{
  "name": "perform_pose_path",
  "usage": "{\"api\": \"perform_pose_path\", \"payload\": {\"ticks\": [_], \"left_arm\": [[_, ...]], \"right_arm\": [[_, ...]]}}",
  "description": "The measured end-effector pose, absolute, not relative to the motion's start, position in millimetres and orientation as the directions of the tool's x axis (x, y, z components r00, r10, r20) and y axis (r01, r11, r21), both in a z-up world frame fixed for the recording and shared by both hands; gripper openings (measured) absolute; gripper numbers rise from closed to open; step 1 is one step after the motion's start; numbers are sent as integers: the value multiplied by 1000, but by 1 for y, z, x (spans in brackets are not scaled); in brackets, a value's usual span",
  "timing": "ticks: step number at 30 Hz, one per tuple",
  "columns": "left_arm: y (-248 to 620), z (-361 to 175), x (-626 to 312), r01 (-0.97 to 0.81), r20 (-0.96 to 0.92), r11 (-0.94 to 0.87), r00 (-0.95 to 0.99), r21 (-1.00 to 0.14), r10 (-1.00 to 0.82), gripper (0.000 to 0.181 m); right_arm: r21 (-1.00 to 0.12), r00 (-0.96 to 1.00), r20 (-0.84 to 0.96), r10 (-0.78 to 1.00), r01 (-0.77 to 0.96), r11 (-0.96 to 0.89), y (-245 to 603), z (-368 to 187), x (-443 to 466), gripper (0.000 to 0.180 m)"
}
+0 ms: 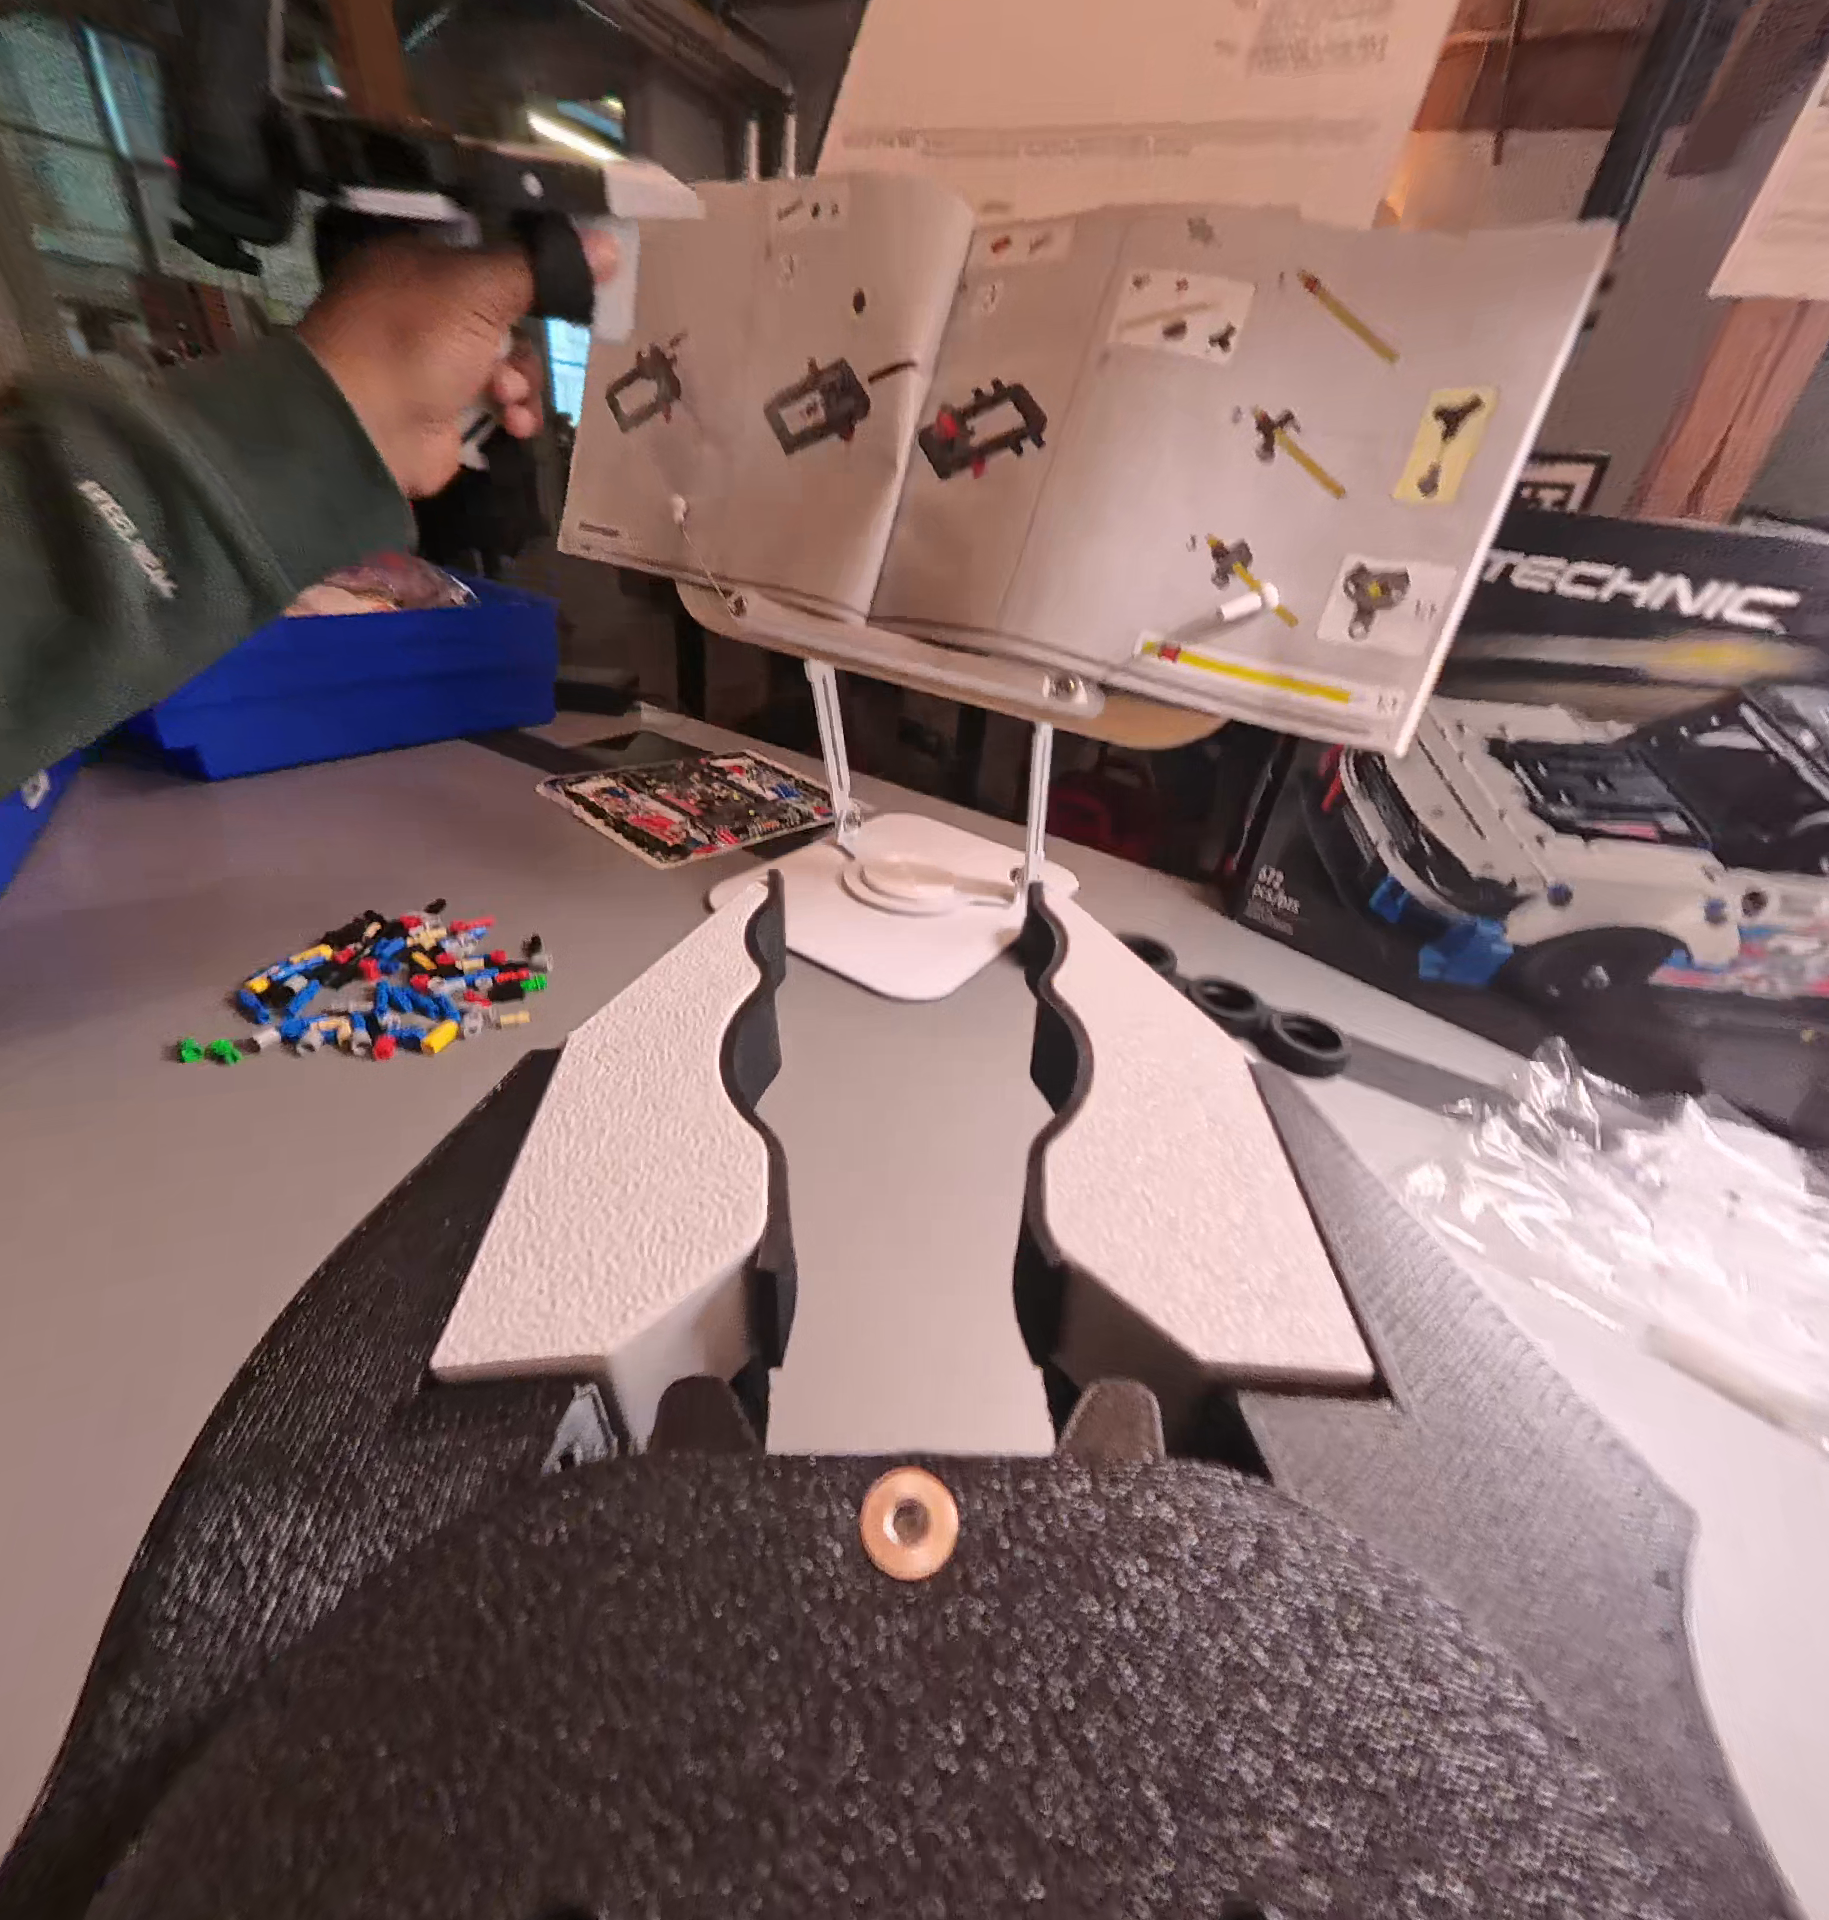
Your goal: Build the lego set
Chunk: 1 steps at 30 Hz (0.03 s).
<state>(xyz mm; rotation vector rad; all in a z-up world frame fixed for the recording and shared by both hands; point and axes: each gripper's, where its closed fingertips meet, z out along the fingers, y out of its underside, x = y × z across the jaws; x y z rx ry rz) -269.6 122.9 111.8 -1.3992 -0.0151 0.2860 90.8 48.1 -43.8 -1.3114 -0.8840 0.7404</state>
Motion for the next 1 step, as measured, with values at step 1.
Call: {"api": "perform_pose_path", "payload": {"ticks": [1], "left_arm": [[131, 112, -273, -191, -161, 131, 964, -973, 212, 0]], "right_arm": [[-990, 479, 132, 868, 28, 135, 49, -36, 80, 45]]}}
